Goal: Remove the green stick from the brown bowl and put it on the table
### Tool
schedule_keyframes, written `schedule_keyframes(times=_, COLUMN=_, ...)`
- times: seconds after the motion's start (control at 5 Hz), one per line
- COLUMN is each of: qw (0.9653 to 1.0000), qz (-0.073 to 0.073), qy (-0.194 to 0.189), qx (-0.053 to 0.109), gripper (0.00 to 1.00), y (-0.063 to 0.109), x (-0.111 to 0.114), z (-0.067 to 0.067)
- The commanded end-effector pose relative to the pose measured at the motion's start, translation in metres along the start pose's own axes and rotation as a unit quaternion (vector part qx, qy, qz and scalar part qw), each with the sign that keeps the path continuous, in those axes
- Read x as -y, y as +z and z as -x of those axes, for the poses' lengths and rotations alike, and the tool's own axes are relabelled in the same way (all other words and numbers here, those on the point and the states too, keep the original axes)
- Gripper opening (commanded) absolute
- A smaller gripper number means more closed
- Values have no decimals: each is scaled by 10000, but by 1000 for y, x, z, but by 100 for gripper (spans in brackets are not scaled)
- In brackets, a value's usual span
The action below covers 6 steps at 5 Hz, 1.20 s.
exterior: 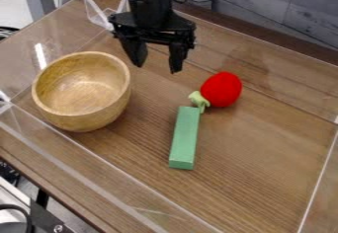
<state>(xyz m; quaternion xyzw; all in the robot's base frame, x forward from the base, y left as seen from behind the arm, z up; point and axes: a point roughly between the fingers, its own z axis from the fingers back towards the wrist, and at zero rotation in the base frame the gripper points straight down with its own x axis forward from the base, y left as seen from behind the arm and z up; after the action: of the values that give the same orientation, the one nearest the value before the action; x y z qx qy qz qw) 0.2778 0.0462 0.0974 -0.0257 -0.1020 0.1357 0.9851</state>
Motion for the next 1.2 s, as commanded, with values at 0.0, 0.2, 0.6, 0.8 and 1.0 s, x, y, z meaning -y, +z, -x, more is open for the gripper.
schedule_keyframes(times=0.0, qw=9997, qz=-9, qy=-101, qx=220, gripper=100, y=-1, x=1, z=-13)
schedule_keyframes(times=0.2, qw=9995, qz=-18, qy=-247, qx=218, gripper=100, y=-13, x=8, z=-17)
schedule_keyframes(times=0.6, qw=9989, qz=-30, qy=-333, qx=335, gripper=100, y=-1, x=28, z=-17)
schedule_keyframes(times=0.8, qw=9989, qz=6, qy=-248, qx=388, gripper=100, y=-5, x=36, z=-27)
schedule_keyframes(times=1.0, qw=9991, qz=-58, qy=-176, qx=377, gripper=100, y=-16, x=40, z=-32)
